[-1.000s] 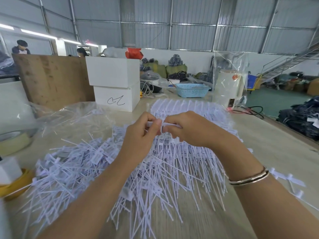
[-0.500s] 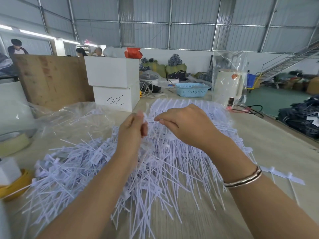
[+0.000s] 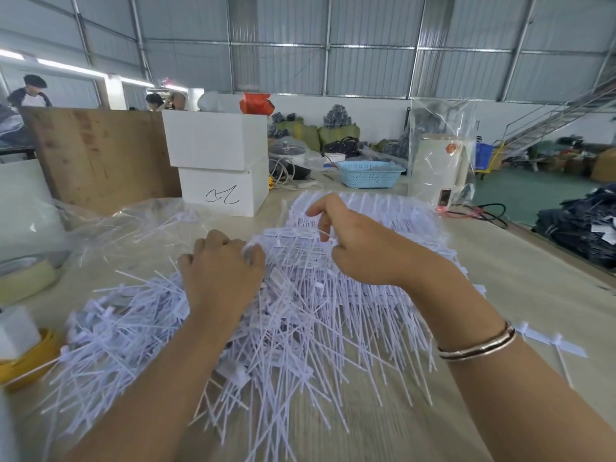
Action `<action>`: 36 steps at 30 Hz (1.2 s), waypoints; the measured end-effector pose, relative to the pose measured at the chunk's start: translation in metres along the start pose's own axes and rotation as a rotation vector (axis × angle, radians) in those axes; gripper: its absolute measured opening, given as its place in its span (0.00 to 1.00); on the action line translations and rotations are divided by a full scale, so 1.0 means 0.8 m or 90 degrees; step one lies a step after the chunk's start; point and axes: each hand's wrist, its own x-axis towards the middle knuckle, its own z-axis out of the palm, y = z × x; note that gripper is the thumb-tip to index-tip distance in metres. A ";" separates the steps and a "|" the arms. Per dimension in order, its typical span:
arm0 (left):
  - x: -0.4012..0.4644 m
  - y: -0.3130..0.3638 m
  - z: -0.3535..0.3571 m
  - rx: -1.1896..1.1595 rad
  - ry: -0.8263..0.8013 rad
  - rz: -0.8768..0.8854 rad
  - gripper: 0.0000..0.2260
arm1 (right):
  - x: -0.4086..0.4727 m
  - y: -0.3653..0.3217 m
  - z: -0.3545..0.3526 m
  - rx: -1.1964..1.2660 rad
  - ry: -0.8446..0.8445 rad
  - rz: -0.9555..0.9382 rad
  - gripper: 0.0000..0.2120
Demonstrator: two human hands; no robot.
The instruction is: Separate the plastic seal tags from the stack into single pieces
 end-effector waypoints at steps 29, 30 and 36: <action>-0.025 0.050 -0.015 -0.574 -0.072 0.169 0.15 | 0.006 -0.007 0.004 -0.402 0.105 -0.061 0.13; -0.024 0.050 -0.015 -0.587 -0.087 0.154 0.13 | 0.006 -0.008 0.004 -0.428 0.108 -0.061 0.14; -0.018 0.047 -0.007 -0.648 -0.177 0.072 0.15 | 0.006 -0.008 0.008 -0.510 0.130 -0.067 0.15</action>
